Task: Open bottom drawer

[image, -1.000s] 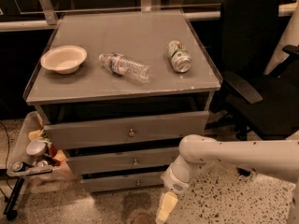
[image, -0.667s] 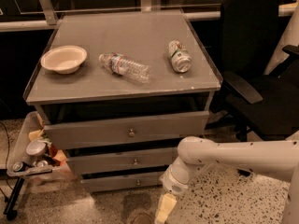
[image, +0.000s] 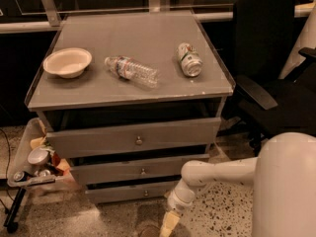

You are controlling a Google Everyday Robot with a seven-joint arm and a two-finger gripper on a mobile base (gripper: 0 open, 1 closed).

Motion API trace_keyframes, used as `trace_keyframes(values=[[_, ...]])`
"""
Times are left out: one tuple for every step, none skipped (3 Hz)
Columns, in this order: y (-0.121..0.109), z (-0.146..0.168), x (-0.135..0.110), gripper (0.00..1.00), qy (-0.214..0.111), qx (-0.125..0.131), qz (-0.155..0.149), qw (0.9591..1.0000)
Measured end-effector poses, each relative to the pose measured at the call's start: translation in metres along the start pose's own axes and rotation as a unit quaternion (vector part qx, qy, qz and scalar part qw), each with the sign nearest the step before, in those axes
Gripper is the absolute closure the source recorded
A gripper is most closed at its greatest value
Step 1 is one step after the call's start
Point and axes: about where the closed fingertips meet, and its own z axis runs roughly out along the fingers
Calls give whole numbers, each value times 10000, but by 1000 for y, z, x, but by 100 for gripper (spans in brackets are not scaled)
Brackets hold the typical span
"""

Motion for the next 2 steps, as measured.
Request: trace_keyframes(values=[[-20,49,22,0,-106,-86,138,9998],[-18,53,22,0,-69,-23,109,9999]])
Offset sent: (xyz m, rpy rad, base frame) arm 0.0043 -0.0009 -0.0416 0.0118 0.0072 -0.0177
